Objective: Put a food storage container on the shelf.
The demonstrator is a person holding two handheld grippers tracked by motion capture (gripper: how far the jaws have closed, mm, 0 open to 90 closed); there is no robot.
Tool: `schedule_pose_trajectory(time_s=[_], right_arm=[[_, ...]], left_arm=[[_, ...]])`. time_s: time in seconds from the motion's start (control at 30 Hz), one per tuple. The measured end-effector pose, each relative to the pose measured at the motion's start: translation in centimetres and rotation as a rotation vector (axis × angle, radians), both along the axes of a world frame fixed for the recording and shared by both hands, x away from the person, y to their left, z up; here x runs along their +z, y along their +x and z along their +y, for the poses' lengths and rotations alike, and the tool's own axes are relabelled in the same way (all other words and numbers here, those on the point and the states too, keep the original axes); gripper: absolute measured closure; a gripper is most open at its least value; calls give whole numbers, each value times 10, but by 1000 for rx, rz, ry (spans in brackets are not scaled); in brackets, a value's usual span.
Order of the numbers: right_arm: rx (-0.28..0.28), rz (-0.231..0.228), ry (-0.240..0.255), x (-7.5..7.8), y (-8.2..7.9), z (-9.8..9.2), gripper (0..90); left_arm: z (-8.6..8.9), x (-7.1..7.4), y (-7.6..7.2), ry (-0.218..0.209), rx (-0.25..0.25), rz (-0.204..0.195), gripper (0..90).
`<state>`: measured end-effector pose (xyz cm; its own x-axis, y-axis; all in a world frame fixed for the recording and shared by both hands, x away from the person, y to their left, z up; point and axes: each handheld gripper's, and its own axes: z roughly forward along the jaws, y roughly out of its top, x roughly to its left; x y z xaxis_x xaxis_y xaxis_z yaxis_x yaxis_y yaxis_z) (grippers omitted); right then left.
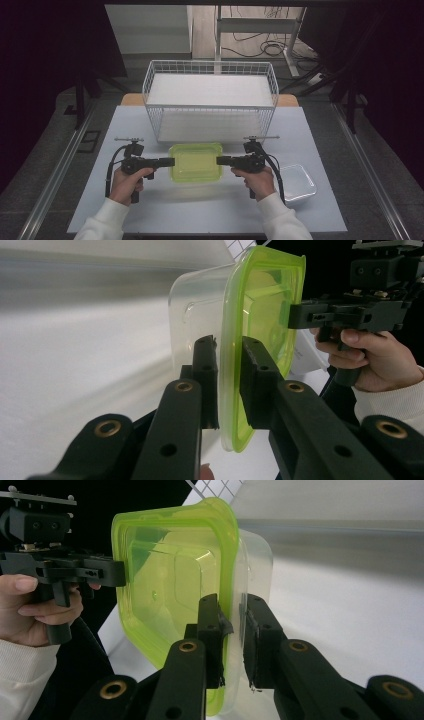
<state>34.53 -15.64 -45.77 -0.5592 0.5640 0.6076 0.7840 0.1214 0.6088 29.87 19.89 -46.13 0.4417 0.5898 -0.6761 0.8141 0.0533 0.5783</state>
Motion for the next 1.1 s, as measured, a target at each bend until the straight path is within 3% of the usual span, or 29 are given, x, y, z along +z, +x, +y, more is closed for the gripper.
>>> schedule_pose_trajectory(time_s=[0.63,1.1], right_arm=[[3,-102,8,37,-14,-5,788],[-25,-177,14,81,-12,-22,784]], left_arm=[[-4,33,-9,-1,-8,-76,797],[-20,78,10,12,-42,-140,802]])
